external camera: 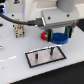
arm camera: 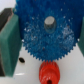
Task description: Insert the blue gear onto the right peg, followed by the red gear
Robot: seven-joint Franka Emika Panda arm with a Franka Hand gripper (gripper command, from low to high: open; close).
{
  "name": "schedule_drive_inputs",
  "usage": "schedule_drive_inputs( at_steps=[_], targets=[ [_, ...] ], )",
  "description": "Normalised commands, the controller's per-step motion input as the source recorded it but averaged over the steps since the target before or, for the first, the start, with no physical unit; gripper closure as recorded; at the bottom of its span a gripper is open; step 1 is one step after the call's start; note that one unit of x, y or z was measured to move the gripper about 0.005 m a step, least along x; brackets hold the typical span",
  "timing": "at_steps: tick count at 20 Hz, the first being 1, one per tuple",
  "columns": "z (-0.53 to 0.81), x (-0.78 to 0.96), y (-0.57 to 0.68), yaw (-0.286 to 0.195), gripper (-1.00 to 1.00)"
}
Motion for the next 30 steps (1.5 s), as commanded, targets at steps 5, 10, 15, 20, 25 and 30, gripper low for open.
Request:
schedule_drive_inputs(
  at_steps=[5,10,15,20,25,30],
  targets=[
    [-0.03,0.43,-0.28,0.0,1.0],
    [-0.04,0.26,-0.15,0.0,1.0],
    [-0.08,0.16,-0.08,0.0,1.0],
    [0.17,0.05,0.01,0.0,1.0],
    [0.25,-0.03,0.01,0.0,1.0],
    [0.02,0.19,0.0,0.0,1.0]
  ],
)
